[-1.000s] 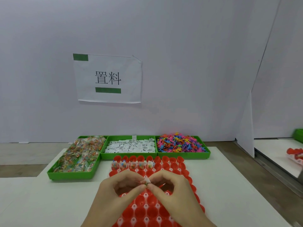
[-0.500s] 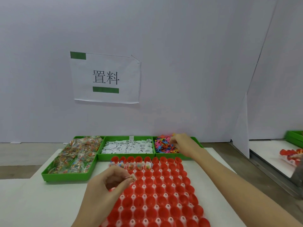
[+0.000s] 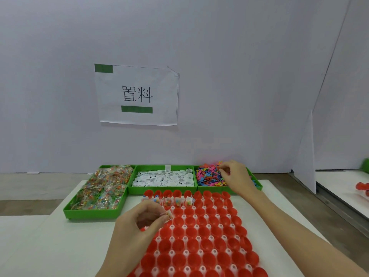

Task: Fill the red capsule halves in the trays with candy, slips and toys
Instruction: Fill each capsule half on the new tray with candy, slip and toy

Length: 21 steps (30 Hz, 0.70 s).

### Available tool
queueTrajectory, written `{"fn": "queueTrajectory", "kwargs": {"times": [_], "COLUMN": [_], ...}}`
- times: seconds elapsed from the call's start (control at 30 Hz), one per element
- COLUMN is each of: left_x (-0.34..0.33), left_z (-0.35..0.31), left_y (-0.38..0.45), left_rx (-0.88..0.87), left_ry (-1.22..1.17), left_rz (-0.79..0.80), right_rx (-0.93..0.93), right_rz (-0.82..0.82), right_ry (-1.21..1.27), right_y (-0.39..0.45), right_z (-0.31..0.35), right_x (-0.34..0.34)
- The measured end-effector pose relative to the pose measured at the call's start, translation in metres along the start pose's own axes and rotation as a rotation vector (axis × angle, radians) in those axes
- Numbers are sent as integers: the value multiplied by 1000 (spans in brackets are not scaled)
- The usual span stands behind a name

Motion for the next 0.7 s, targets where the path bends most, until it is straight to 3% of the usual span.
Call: {"fn": "queueTrajectory", "kwargs": {"times": [0.07, 0.27, 0.47, 0.63, 0.7], "left_x": [-1, -18, -29, -33, -37], "left_z": [-4, -8, -8, -10, -11], "left_y": [-1, -10, -15, -13, -13], "left_rx": [-5, 40, 28, 52, 62], "left_ry": [-8, -76, -22, -54, -67], "left_rz": [3, 101, 167, 222, 237], "right_rx": [-73, 35, 86, 71, 91], "right_rz": [-20, 229, 193, 25, 52], "right_ry": [258, 633, 689, 594, 625], "right_y": [-22, -140, -165, -165, -165], "right_z": [13, 83, 109, 98, 99], "right_x": [17, 34, 39, 50, 50]}}
Point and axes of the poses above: each hand's wrist, its own y-axis towards the middle knuckle, its own x-axis out of the back of the hand, z = x × y, the point moved 7 cm from there along y, towards the middle knuckle, and after that the axes turned 8 degrees about -y, right-handed, at the moved point
